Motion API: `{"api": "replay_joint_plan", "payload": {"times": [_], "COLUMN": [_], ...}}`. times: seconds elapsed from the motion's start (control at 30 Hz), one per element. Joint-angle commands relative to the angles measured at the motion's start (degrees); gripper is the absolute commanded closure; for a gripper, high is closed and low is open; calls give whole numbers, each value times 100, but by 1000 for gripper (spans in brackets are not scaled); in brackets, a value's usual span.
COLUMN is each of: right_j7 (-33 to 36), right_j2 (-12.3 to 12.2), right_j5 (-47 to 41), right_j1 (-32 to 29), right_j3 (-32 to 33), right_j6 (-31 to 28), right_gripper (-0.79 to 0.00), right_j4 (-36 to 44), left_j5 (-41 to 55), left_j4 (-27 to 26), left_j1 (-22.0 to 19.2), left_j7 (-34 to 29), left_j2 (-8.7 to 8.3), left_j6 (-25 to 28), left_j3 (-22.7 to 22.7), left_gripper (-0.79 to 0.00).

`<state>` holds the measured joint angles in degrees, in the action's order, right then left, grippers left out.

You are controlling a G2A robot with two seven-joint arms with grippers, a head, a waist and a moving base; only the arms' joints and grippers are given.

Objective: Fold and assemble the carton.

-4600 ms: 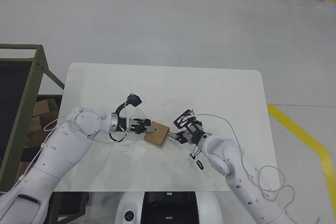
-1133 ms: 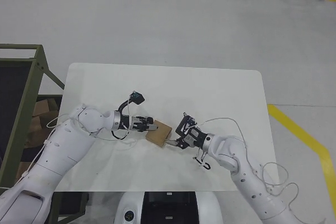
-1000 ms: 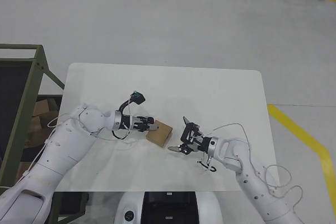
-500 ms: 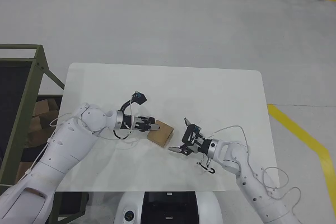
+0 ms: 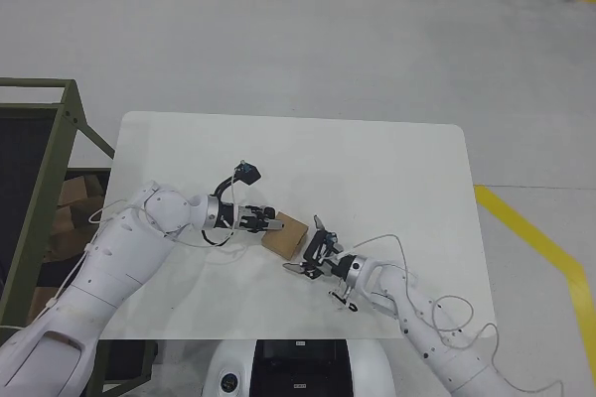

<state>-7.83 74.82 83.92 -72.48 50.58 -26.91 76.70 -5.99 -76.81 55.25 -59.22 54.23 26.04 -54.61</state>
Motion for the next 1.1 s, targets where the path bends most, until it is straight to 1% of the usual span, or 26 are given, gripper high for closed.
{"api": "replay_joint_plan", "payload": {"times": [0.0,0.1,0.27,0.4,0.63,0.87,1.07], "right_j7": [-119,-313,-795,-1113,-1226,-1329,-1446], "right_j2": [39,97,146,183,277,341,393], "right_j5": [-13,-19,-9,21,24,-19,-76], "right_j1": [42,123,415,563,644,797,846], "right_j3": [-83,-208,-357,-423,-581,-674,-718], "right_j6": [180,340,-134,-187,113,10,92], "right_gripper": [-785,-785,-785,-785,-785,-785,-785], "right_j4": [-108,-278,-698,-977,-1153,-1369,-1496], "left_j5": [0,3,-2,8,11,0,2], "left_j4": [6,12,22,27,40,48,51], "left_j1": [-4,-11,-20,-21,-25,-31,-30], "left_j7": [3,-10,-15,-4,13,5,-5], "left_j2": [3,8,15,22,33,40,46], "left_j6": [2,-7,-4,-5,-5,1,-10], "left_j3": [5,12,19,23,31,37,38], "left_gripper": [-292,-289,-286,-286,-280,-274,-271]}}
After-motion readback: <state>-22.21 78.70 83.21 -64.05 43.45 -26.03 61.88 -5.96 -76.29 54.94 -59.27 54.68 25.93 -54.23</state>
